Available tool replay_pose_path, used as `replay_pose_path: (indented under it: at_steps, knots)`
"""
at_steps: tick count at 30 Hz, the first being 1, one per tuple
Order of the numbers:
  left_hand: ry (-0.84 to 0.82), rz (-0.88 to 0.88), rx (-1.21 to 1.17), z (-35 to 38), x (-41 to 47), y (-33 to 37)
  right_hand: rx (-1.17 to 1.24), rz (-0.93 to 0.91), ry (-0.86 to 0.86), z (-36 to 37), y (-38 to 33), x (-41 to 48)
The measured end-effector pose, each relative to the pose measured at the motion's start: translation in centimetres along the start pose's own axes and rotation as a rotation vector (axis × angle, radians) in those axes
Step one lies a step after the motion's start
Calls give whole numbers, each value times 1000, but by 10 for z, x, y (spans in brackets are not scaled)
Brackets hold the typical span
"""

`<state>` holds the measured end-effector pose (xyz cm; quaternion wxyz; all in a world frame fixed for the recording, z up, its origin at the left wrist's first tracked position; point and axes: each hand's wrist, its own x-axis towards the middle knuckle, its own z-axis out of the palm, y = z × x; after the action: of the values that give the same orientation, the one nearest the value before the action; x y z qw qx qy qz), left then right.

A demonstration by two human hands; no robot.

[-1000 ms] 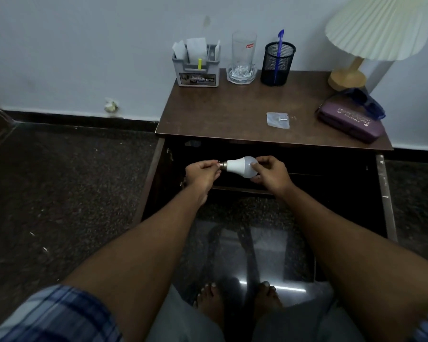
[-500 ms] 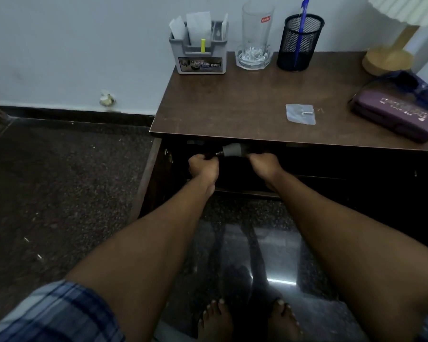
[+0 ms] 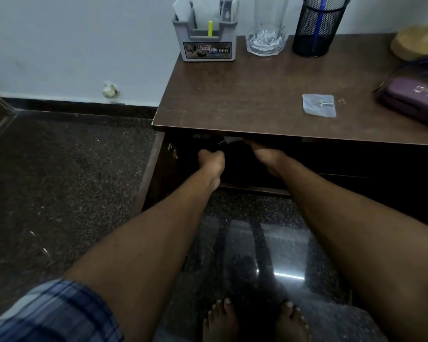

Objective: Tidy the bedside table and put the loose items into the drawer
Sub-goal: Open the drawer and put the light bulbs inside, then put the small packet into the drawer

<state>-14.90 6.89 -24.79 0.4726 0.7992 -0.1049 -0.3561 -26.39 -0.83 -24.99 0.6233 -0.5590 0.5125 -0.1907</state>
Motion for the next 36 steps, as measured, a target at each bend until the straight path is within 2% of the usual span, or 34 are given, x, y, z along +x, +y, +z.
replay_pose_path:
  at_steps: [6,13,17,19,22,27,30,33,36]
  knots:
    - [2,-2,-20,0,-3,2,5,-9,-17,0,2,-2]
    - [20,5,-6,0,-4,-1,-27,-7,49,-12,3,-10]
    - [19,17,11,0,-10,-1,-228,-53,123,-22,-1,-20]
    - [-1,22,3,0,-18,0,-347,2,102,-29,-3,-27]
    - [-43,17,-36,0,-33,6,-368,54,54,-38,-6,-42]
    - [-144,58,33,0,-69,19,-379,17,5,-55,-20,-83]
    - [-217,161,115,5,-98,27,-454,-101,-51,-72,-29,-112]
    - [-255,282,155,12,-131,43,-439,-273,59,-92,-41,-135]
    - [-255,383,105,21,-157,65,-316,-364,287,-109,-55,-146]
